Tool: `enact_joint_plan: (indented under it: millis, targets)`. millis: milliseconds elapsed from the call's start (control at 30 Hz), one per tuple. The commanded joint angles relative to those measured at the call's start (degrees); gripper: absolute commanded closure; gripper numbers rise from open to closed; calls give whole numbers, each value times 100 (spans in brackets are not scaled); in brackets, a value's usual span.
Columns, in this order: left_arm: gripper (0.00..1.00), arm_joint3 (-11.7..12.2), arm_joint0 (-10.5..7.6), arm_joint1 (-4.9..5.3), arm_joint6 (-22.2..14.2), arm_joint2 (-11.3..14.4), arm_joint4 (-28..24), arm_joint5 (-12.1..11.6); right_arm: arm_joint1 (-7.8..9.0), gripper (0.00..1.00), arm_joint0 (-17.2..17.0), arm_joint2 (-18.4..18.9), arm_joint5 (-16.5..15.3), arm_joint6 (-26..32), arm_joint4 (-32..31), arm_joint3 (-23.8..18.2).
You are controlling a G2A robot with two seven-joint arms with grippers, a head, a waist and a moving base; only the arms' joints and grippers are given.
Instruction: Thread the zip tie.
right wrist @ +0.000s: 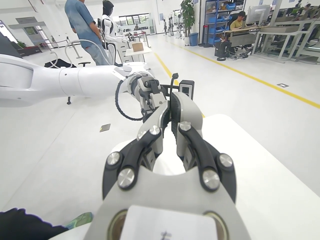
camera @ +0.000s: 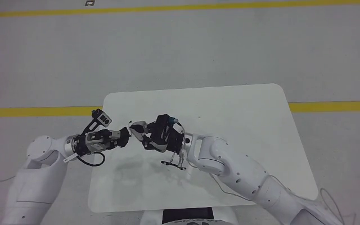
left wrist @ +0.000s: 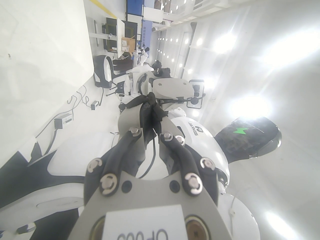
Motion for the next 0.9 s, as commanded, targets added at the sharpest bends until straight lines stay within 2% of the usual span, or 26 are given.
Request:
enact_joint_plan:
  millis: [0,867]
  targets:
    - [100,0,0,0,0,0,0,0,8,100,-23,23,0,6,-12,-27]
    - [100,0,0,0,0,0,0,0,-5,100,96,-176,0,25,78,41]
